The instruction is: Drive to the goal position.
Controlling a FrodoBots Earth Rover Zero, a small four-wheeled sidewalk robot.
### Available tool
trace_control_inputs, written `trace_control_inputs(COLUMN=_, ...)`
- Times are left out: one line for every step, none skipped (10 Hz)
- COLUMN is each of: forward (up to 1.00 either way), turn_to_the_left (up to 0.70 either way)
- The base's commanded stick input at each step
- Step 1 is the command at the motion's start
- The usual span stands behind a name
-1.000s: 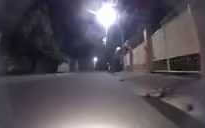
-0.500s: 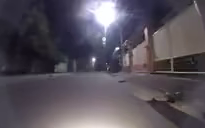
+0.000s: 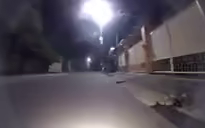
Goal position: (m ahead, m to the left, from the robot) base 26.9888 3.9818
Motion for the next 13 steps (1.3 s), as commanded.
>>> trace_control_inputs(forward=0.70, turn_to_the_left=-0.35)
trace_control_inputs(forward=0.70, turn_to_the_left=-0.35)
trace_control_inputs(forward=0.70, turn_to_the_left=-0.11)
trace_control_inputs(forward=0.70, turn_to_the_left=0.00)
trace_control_inputs(forward=0.70, turn_to_the_left=0.00)
trace_control_inputs(forward=0.70, turn_to_the_left=-0.03)
trace_control_inputs(forward=0.70, turn_to_the_left=-0.13)
trace_control_inputs(forward=0.70, turn_to_the_left=-0.35)
trace_control_inputs(forward=0.70, turn_to_the_left=-0.35)
trace_control_inputs(forward=0.70, turn_to_the_left=-0.35)
trace_control_inputs(forward=0.70, turn_to_the_left=-0.35)
trace_control_inputs(forward=0.70, turn_to_the_left=-0.26)
trace_control_inputs(forward=0.70, turn_to_the_left=0.00)
